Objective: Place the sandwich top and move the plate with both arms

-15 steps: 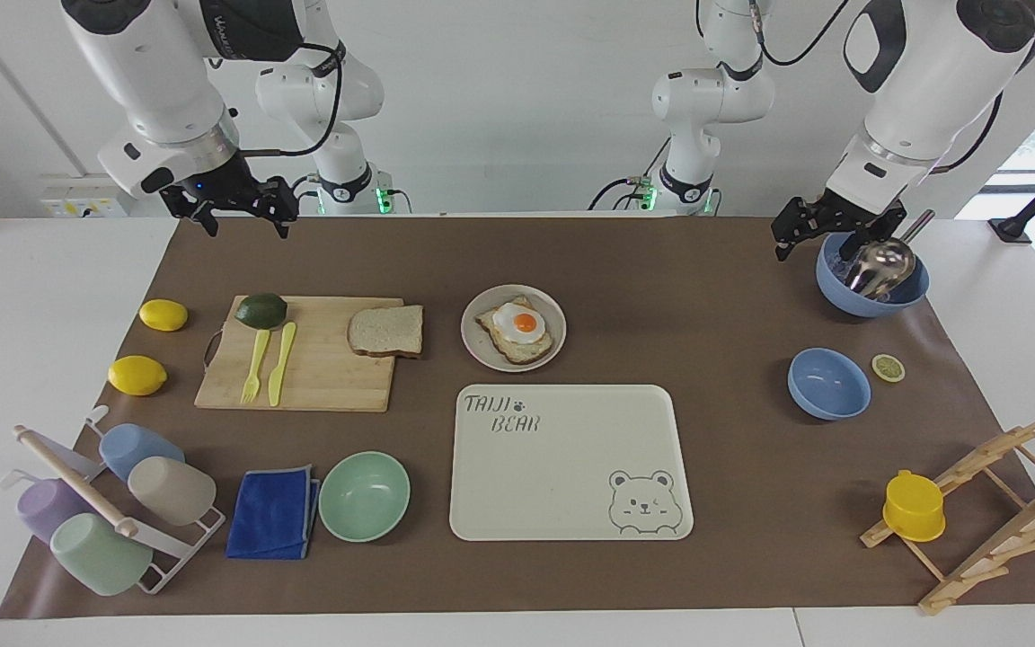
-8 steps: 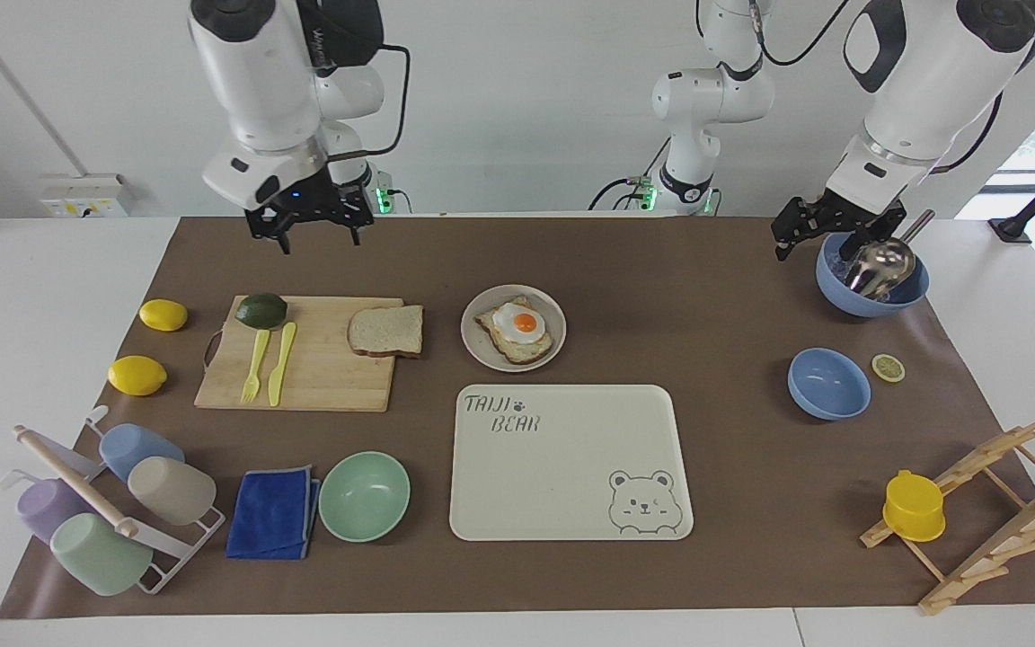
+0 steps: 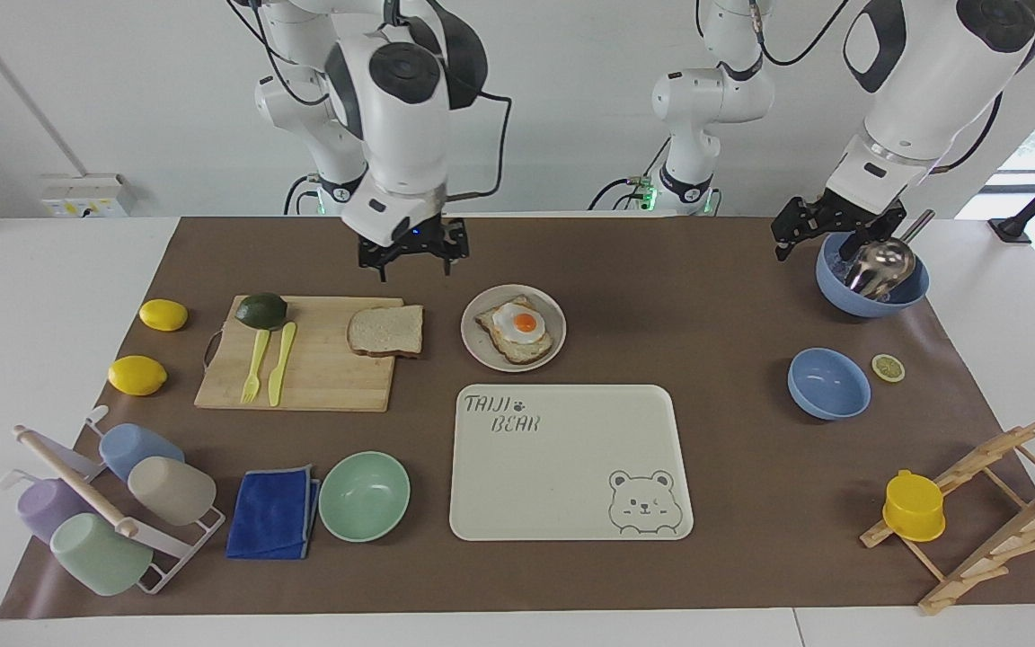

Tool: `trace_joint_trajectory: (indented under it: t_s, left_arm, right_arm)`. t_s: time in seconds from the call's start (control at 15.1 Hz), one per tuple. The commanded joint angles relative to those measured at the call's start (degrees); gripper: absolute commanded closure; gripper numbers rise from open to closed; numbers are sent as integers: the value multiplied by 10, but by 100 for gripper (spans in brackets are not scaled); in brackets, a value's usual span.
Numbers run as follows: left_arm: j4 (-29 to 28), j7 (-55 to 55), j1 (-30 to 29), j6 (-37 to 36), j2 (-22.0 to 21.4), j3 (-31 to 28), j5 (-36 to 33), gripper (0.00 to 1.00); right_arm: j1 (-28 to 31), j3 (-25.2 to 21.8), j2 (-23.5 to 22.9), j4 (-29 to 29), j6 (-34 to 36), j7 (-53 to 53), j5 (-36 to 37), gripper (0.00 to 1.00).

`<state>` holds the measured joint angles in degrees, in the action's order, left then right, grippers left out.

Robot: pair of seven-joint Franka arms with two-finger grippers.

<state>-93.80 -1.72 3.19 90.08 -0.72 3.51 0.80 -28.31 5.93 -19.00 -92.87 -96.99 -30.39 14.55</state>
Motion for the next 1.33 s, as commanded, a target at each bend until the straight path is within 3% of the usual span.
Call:
trace_joint_trajectory:
  t_s: [0.0,0.13,0.33,0.66,1.06,1.26]
  left_arm:
    - [-13,3,-7,-3,-14,4,-3,0]
    - [-13,3,-7,-3,-14,4,-3,0]
    - [-13,3,-7,-4,-14,4,-3,0]
    - [-13,3,-7,-4,-14,4,-3,0]
    - [-13,3,-7,-4,-14,4,-3,0]
    - [-13,3,-7,-4,-14,4,-4,0]
  right_arm:
    - [-10,-2,-33,4,10,-49,41,0]
    - [-6,-3,-35,0,-7,-50,41,0]
    - [31,-2,-17,-76,-68,-50,41,0]
    - [40,0,7,-149,-94,-60,29,0]
    - [45,0,15,-187,-95,-53,27,0]
    - [49,0,19,-200,-93,-51,28,5]
